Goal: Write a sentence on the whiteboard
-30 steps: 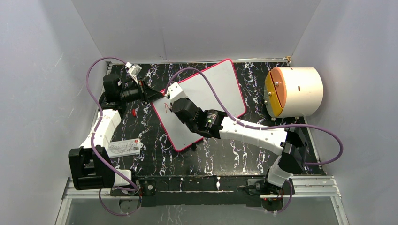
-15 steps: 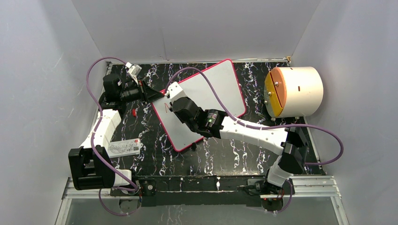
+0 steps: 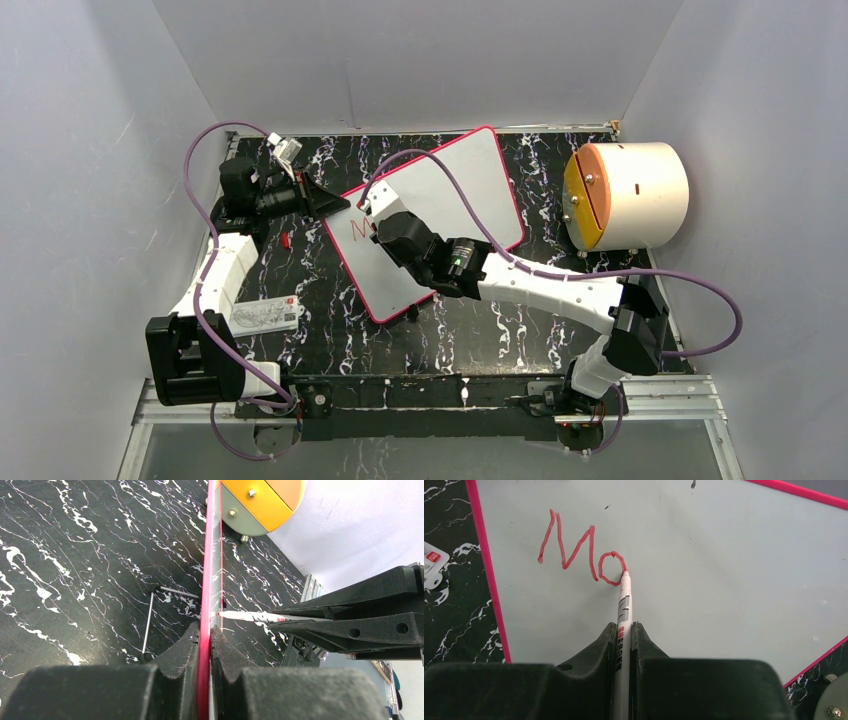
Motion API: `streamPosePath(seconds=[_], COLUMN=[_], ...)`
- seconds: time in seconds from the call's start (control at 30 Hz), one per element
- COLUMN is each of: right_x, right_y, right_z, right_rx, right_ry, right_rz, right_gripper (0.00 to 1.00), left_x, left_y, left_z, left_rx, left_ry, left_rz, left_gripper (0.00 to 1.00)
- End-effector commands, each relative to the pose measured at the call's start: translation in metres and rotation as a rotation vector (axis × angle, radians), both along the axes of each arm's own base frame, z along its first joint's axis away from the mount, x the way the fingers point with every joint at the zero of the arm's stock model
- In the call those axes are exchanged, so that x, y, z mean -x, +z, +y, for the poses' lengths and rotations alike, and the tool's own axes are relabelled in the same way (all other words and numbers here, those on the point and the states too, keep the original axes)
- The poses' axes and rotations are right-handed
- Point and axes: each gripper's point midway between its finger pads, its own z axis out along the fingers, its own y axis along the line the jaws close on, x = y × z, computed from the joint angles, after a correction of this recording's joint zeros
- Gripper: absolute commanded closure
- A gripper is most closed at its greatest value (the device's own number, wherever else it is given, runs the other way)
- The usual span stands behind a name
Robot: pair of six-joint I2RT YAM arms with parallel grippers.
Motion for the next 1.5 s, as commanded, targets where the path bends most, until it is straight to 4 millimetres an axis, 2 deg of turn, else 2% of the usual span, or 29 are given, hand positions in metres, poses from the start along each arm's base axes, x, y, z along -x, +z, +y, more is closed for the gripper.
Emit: streamPosePath(seconds=[0.0,0.2,0.63,1.0,1.47], right_x=[-0.006,-0.009,-0.018,-0.023,-0.011], right_y=[0.032,0.041,0.04,0.032,0.002], right_z=[-0.001,0.0,0.002,0.005,-0.007], right_rx=[-0.095,-0.114,-0.117,-0.111,-0.031], right_ry=[-0.022,-0.025,-0.041,-0.038,-0.037], right_rz=[-0.068,-0.093,-0.101,-0.088,0.02], right_gripper=[1.0,1.0,1.0,1.0,1.0], left_x=[0.012,0.012,0.012,0.013,0.012], left_y=[-0.029,-0.029,-0.03,-0.03,-0.029], left_z=[-0.008,-0.008,-0.008,-0.008,-0.008], left_rx=[-0.024,-0.022,-0.023,-0.022,-0.023], left_ry=[-0.026,-0.028,-0.028,-0.03,-0.027], left_rz=[0.109,0.111,0.113,0.113,0.11], left_gripper=[1.0,1.0,1.0,1.0,1.0])
